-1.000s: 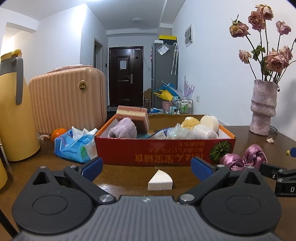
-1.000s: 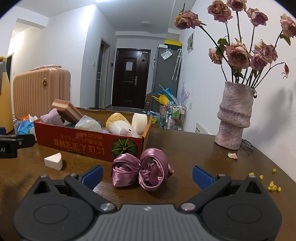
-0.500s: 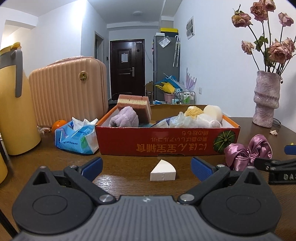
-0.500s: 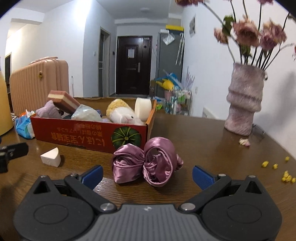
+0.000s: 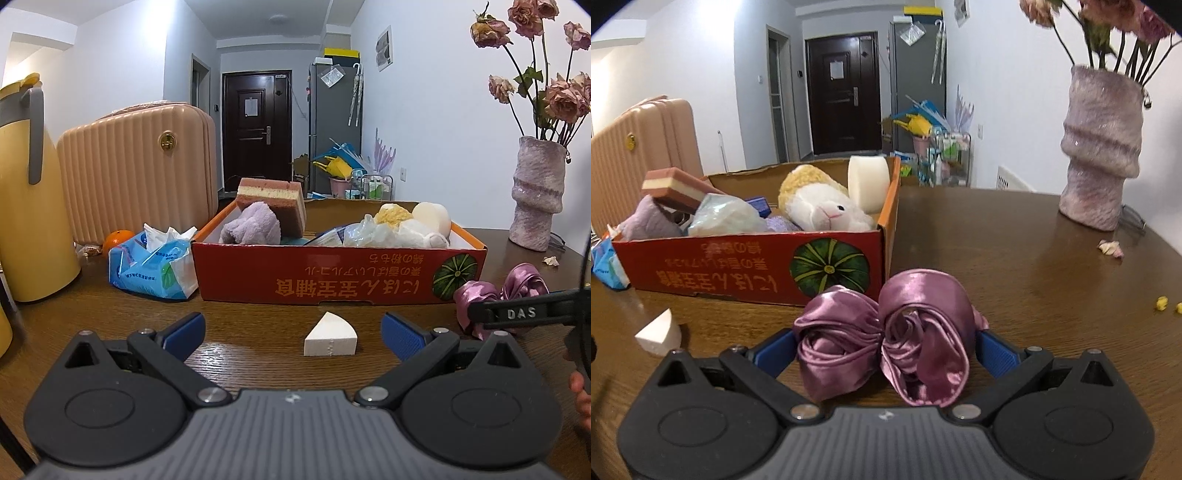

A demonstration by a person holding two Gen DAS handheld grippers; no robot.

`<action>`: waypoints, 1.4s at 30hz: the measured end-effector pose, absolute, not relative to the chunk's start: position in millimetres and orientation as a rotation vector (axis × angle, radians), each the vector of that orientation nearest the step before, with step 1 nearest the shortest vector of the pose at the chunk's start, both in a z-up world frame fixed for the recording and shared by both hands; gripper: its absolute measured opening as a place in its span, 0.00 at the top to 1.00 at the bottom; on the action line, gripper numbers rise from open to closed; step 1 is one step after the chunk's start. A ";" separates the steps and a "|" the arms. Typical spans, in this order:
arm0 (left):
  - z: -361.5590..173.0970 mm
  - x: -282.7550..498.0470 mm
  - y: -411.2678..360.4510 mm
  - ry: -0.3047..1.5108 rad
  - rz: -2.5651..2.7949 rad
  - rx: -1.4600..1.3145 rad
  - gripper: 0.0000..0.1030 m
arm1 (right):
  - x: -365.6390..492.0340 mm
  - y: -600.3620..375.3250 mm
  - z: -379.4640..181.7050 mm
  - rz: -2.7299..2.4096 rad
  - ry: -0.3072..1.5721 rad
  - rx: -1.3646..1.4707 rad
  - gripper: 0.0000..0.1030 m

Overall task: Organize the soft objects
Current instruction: 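Close the right gripper on the pink satin bow while the left gripper approaches the white foam wedge, then lower the left gripper onto the white foam wedge and close it while the right gripper holds the bow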

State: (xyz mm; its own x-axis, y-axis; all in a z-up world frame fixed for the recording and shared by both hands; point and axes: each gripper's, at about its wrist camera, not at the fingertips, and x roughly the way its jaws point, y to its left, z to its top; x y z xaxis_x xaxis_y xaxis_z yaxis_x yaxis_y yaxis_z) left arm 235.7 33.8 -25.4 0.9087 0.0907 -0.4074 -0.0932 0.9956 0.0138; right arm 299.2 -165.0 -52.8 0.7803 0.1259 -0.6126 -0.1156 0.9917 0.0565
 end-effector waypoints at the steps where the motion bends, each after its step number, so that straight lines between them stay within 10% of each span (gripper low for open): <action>1: -25.9 236.3 34.0 0.421 0.095 -0.005 0.00 | 301.8 -164.9 -53.8 0.130 0.669 0.020 0.00; 16: -28.0 239.8 33.9 0.437 0.100 -0.005 0.00 | 312.2 -160.7 -59.4 0.150 0.691 0.014 0.20; 24: -28.9 242.7 35.8 0.447 0.109 -0.007 0.00 | 297.9 -154.8 -53.9 0.162 0.631 -0.026 0.63; 42: -35.7 267.8 42.5 0.515 0.104 -0.041 0.00 | 269.2 -161.3 -39.2 0.114 0.507 -0.009 0.66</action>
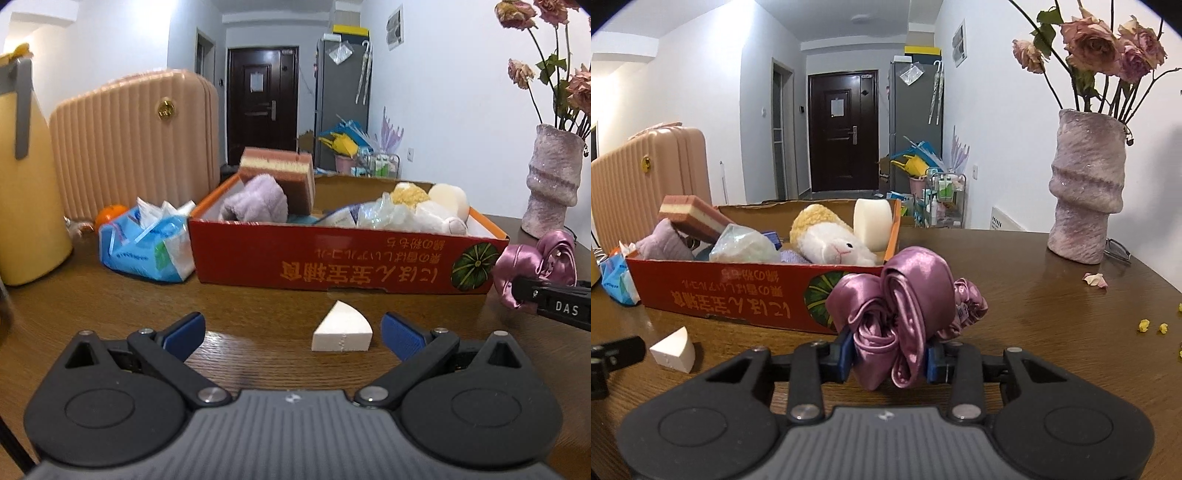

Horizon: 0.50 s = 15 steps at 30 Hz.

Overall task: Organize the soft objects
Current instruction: 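Lower the left gripper onto the white foam wedge and close it while the right gripper holds the bow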

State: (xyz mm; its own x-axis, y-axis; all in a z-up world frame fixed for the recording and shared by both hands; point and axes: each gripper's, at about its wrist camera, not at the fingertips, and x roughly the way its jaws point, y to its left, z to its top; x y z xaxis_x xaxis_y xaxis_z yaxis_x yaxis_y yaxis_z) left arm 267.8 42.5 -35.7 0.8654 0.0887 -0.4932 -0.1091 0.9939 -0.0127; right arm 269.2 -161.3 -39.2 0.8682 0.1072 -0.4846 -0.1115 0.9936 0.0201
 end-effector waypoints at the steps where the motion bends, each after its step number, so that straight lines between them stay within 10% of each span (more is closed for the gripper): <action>1: -36.6 270.2 42.3 0.523 0.101 -0.043 0.00 | 269.2 -161.3 -39.1 0.112 0.504 -0.009 0.66; 15: -48.7 305.5 32.8 0.613 0.113 -0.017 0.00 | 268.7 -162.1 -39.3 0.099 0.494 -0.002 0.65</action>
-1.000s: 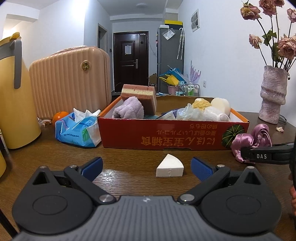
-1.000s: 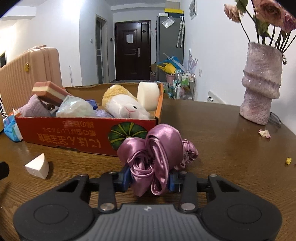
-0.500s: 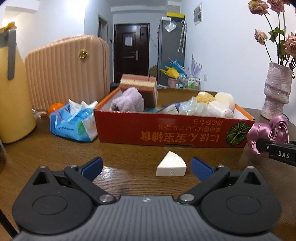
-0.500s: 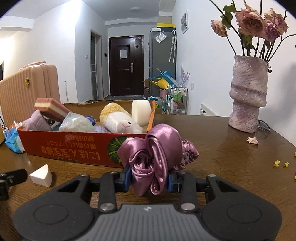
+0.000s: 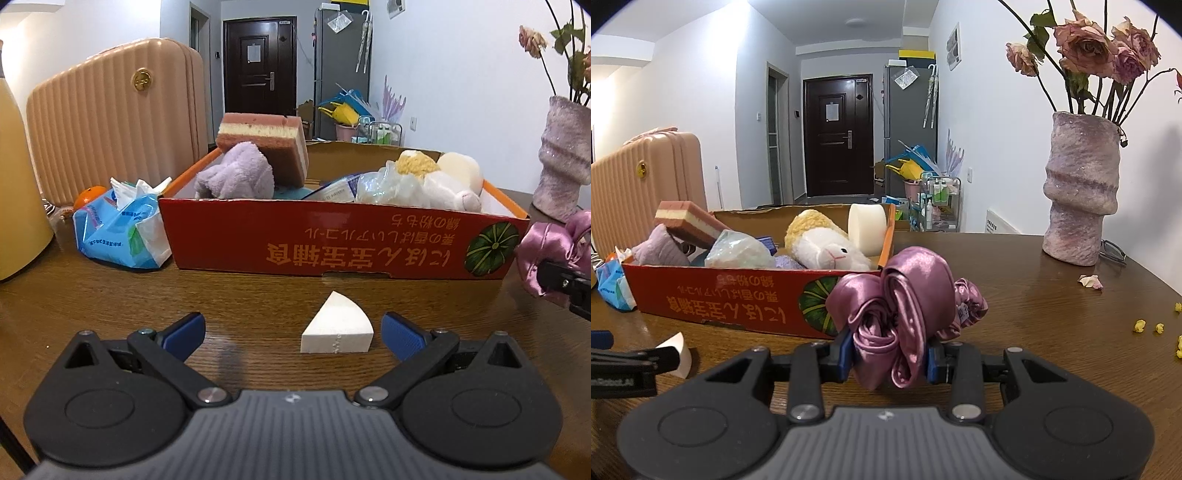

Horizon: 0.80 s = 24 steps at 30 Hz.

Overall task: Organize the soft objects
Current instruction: 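Lower the left gripper onto the white foam wedge and close it while the right gripper holds the bow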

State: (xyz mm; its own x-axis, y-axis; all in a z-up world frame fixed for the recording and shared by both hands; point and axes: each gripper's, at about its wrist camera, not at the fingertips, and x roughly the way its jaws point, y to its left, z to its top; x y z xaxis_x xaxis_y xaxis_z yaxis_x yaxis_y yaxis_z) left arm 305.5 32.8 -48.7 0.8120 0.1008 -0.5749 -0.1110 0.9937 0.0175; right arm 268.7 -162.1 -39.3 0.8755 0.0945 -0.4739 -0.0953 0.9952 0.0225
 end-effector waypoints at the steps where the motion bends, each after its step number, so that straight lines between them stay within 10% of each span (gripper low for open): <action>1: -49.3 306.9 31.8 0.615 0.115 -0.014 0.00 | 268.6 -161.9 -39.4 0.099 0.494 -0.001 0.65; 13: -54.2 320.0 19.1 0.631 0.110 0.049 0.02 | 269.2 -160.9 -40.1 0.102 0.496 -0.001 0.65; 24: -58.8 330.7 17.9 0.669 0.078 0.050 0.31 | 269.8 -159.8 -41.2 0.106 0.498 -0.003 0.65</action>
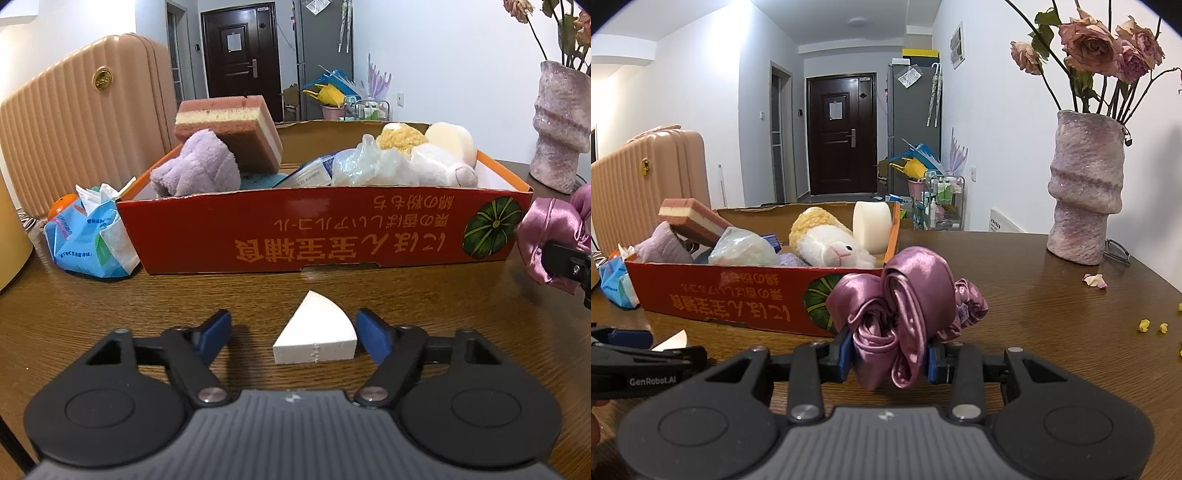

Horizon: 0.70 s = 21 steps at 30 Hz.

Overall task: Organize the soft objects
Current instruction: 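Lower the left gripper onto the white foam wedge and close it while the right gripper holds the bow, then lift and carry the satin bow and foam wedge over the box with both grippers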

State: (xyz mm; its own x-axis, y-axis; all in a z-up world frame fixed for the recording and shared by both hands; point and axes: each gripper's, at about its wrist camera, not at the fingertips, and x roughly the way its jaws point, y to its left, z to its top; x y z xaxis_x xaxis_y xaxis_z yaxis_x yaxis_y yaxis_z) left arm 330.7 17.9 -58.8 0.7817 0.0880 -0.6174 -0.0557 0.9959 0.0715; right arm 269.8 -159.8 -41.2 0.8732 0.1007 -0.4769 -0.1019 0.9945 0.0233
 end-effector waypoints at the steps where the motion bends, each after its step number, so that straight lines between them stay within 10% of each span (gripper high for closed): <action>1: -58.7 330.8 18.2 0.669 0.073 0.047 0.32 | 270.0 -159.3 -41.7 0.107 0.498 -0.003 0.65; 7: -57.6 329.2 17.5 0.663 0.021 0.037 0.64 | 270.1 -158.4 -42.2 0.109 0.499 -0.004 0.65; 21: -52.9 322.9 15.4 0.633 0.002 0.046 0.69 | 267.4 -158.5 -39.7 0.119 0.486 -0.002 0.65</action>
State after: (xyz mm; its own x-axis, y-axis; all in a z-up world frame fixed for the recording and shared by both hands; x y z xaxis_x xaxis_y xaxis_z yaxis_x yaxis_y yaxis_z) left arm 322.9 15.4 -52.9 0.8061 0.0163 -0.5915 0.0119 0.9990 0.0438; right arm 267.4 -158.5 -39.7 0.8775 0.1134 -0.4659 -0.1143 0.9931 0.0264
